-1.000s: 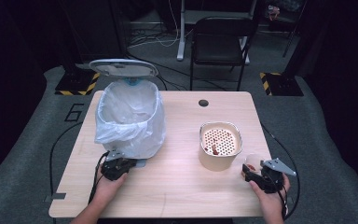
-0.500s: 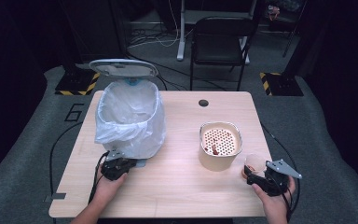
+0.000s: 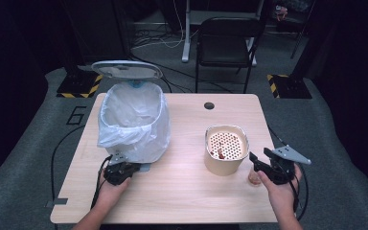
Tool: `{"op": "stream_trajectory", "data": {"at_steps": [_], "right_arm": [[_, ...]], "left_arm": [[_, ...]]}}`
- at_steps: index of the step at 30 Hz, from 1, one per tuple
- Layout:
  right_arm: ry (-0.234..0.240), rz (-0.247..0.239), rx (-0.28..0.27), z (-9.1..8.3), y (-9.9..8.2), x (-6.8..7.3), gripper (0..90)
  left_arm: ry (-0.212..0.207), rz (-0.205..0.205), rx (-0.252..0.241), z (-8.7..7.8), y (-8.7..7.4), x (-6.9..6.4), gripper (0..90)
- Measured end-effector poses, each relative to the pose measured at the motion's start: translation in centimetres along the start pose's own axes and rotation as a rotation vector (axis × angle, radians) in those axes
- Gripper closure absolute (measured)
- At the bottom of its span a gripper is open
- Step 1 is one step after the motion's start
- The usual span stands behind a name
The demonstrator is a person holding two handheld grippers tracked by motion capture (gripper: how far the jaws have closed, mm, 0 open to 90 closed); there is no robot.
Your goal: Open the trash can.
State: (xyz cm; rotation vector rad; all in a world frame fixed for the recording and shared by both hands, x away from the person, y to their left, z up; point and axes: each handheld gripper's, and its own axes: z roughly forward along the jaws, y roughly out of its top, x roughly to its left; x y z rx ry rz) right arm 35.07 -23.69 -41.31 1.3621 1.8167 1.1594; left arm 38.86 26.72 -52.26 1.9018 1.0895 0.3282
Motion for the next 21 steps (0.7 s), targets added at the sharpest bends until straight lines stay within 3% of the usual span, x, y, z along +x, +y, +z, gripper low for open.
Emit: {"op": "stream_trajectory", "data": {"at_steps": [9,14,21], "right_arm": [[0.028,0.021,0.03,2.7,2.6,0.2,52.0],[0.029,0.017,0.073,4.2,2.8,0.5,57.0],[0.006,0.024,0.144,5.4,2.4,0.6,72.6]], "left_arm": [[0.0,-0.001,0.0,0.0,0.0,0.0,89.3],[0.0,-0.001,0.0,0.0,0.0,0.0,89.3],[0.0,-0.002,-0.001,0.0,0.0,0.0,89.2]]}}
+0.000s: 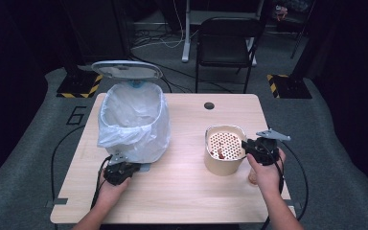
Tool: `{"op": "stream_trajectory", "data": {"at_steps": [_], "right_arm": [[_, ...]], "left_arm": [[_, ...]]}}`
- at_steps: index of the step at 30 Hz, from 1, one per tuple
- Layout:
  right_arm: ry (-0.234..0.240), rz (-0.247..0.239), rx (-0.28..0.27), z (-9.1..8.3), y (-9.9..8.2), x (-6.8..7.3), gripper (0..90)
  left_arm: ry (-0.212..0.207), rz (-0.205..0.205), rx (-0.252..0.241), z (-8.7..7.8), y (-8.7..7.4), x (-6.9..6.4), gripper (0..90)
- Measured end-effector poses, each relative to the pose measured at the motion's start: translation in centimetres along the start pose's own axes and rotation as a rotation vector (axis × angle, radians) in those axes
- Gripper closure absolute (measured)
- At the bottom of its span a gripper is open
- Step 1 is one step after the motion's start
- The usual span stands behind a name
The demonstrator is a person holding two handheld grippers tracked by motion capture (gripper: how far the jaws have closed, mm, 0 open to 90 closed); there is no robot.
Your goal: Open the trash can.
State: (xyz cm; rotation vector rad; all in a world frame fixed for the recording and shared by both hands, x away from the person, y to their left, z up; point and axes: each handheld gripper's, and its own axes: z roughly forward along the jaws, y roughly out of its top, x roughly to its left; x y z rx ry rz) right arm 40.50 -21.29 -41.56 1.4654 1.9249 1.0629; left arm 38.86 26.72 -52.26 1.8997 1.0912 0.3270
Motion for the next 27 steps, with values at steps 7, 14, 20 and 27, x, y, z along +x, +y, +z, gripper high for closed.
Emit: {"op": "stream_trajectory", "data": {"at_steps": [7,14,20,27], "right_arm": [[0.015,-0.005,0.014,-0.3,-0.3,0.6,75.4],[0.042,-0.038,0.016,-1.4,-1.3,3.1,74.8],[0.083,-0.044,0.006,-2.3,-2.3,4.6,72.2],[0.104,-0.05,-0.004,-2.7,-2.8,5.3,71.3]], "left_arm": [[0.001,0.002,0.001,0.0,0.0,0.0,89.2],[0.001,0.0,0.001,0.0,0.0,0.0,89.2],[-0.001,0.0,0.0,0.0,0.0,0.0,89.2],[0.0,-0.001,0.0,0.0,0.0,0.0,89.2]]}}
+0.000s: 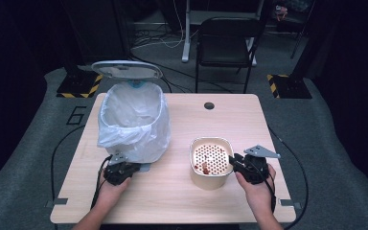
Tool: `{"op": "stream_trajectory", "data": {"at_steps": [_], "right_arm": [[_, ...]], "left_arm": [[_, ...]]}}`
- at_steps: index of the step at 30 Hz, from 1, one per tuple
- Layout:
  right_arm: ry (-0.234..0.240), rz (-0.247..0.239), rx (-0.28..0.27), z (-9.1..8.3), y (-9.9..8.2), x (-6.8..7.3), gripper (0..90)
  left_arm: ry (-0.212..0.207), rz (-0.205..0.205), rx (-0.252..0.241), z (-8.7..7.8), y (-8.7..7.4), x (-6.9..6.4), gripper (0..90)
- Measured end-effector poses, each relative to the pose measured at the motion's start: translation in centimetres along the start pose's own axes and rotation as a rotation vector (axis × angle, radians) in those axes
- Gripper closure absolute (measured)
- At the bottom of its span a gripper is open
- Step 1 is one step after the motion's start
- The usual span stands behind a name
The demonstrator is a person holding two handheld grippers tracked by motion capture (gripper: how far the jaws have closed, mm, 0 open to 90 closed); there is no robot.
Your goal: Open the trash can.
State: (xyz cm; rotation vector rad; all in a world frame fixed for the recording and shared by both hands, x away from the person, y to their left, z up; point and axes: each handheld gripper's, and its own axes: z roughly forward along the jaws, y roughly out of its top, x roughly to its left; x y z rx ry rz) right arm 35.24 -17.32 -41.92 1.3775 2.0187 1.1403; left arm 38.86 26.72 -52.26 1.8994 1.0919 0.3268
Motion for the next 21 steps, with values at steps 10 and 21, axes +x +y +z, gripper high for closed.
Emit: {"op": "stream_trajectory", "data": {"at_steps": [10,21], "right_arm": [[0.039,-0.019,-0.001,-0.1,-0.2,1.0,70.2],[0.022,0.025,-0.134,-2.5,0.7,-1.2,38.0]], "left_arm": [[-0.001,-0.002,0.001,0.0,0.0,0.0,89.2],[-0.002,-0.005,0.004,0.0,0.1,0.1,89.2]]}}
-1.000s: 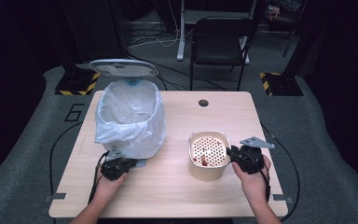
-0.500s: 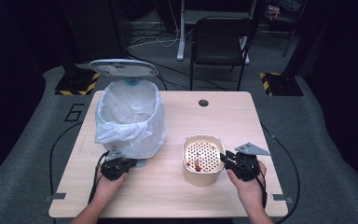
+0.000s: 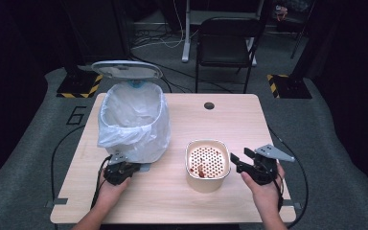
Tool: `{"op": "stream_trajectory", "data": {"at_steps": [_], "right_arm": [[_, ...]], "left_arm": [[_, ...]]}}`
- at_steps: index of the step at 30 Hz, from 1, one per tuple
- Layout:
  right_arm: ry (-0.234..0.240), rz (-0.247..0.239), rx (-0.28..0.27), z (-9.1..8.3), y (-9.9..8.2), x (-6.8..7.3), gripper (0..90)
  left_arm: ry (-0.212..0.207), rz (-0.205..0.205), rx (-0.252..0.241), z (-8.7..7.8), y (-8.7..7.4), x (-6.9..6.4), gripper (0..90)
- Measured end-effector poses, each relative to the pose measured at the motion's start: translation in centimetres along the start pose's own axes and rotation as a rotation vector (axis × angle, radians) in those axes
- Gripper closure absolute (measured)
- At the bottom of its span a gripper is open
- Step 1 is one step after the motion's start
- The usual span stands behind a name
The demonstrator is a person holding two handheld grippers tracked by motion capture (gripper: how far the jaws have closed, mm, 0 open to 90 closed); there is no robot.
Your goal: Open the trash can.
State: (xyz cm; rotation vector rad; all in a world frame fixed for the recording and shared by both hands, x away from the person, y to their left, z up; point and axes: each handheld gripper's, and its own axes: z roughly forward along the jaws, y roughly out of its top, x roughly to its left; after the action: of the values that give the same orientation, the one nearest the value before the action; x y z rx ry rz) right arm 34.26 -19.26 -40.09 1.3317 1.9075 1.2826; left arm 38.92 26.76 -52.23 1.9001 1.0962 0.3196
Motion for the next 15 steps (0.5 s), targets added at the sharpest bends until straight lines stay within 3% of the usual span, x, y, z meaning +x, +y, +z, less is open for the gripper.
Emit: {"op": "stream_trajectory", "data": {"at_steps": [3,6,10,15], "right_arm": [[-0.037,-0.002,0.003,-0.5,-0.3,-1.3,27.3],[-0.075,-0.014,0.022,-0.7,-0.8,-2.2,22.5],[-0.144,-0.01,0.034,-1.2,-2.6,-4.2,14.2],[-0.171,-0.007,0.045,-1.2,-3.8,-5.3,7.7]], "left_arm": [[-0.003,-0.001,-0.002,0.0,0.0,0.0,89.2],[0.001,0.002,0.003,0.0,0.0,0.0,89.2],[-0.002,0.001,0.0,0.0,0.0,0.0,89.2],[-0.002,0.003,0.002,0.0,0.0,0.0,89.3]]}}
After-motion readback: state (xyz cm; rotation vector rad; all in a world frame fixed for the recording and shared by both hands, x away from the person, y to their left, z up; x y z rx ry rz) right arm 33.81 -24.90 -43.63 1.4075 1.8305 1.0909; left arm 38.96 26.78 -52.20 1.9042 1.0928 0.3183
